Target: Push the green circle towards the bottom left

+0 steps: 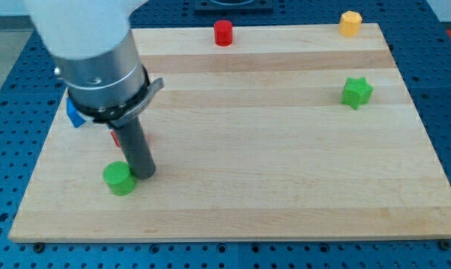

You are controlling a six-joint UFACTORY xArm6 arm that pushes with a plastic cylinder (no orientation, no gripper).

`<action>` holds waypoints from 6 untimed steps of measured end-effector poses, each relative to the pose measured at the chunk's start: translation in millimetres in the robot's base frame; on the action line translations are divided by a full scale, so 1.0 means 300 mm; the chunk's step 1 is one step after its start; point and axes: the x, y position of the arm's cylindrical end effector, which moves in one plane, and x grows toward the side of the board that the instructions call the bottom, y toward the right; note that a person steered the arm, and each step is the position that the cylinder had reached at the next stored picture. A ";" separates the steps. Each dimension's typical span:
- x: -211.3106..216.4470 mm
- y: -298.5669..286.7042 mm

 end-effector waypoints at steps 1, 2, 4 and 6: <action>0.001 0.130; 0.025 0.230; 0.048 0.084; 0.028 0.064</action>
